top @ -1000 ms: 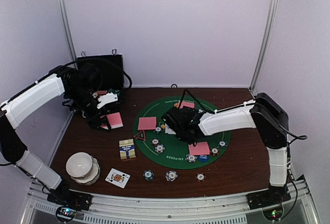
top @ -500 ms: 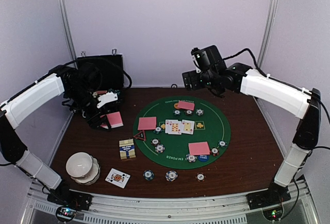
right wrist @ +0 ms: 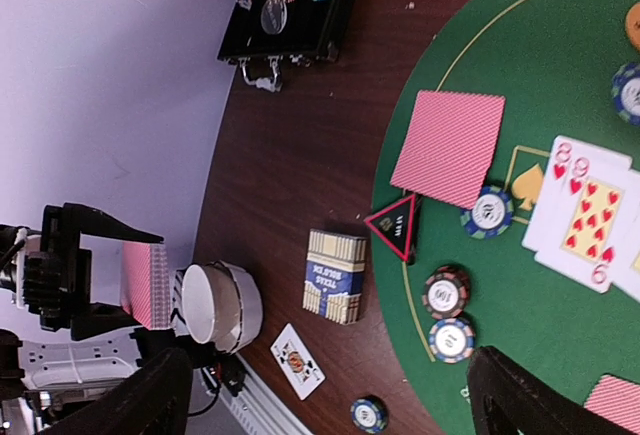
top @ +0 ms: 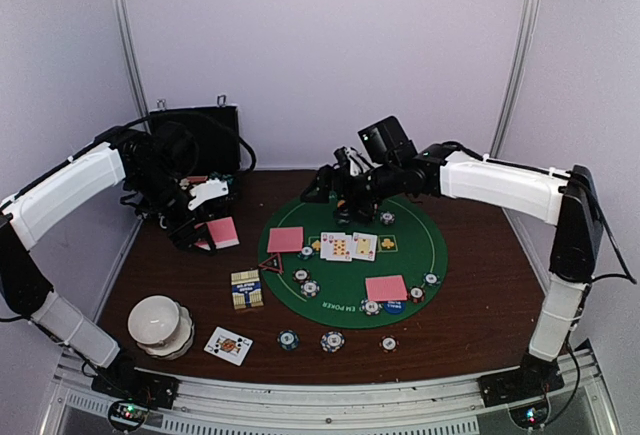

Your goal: Distribute texas hold em gaming equipment

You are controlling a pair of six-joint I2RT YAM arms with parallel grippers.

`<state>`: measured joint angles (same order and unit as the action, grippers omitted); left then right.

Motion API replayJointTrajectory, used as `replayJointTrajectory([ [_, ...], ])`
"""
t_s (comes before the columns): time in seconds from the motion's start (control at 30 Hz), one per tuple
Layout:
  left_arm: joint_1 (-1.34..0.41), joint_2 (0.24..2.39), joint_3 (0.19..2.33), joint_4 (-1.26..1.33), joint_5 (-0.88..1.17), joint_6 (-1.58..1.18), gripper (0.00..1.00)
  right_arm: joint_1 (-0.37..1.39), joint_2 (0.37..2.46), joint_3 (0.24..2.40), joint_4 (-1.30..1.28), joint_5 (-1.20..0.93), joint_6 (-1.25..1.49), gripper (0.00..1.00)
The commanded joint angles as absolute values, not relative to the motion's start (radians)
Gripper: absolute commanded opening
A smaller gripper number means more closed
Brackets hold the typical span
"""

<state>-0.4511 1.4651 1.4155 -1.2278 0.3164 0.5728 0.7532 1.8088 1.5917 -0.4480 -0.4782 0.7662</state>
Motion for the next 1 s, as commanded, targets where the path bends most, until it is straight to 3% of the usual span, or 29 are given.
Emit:
replayJointTrajectory([
  [0.0,-0.446,1.468,1.442,-1.2,0.335,0.58,0.0,0.812,1.888,1.61,-0.299,-0.644,0.929,1.0],
  [0.33,-0.446,1.471,1.443,-1.192,0.335,0.577,0.0,0.906,2.039,1.669,-0.041,-0.752,1.12,1.0],
  [0.97,-0.446,1.467,1.449,-1.19,0.354,0.575,0.0,0.957,2.185,1.779,0.1,-0.816,1.236,0.99],
])
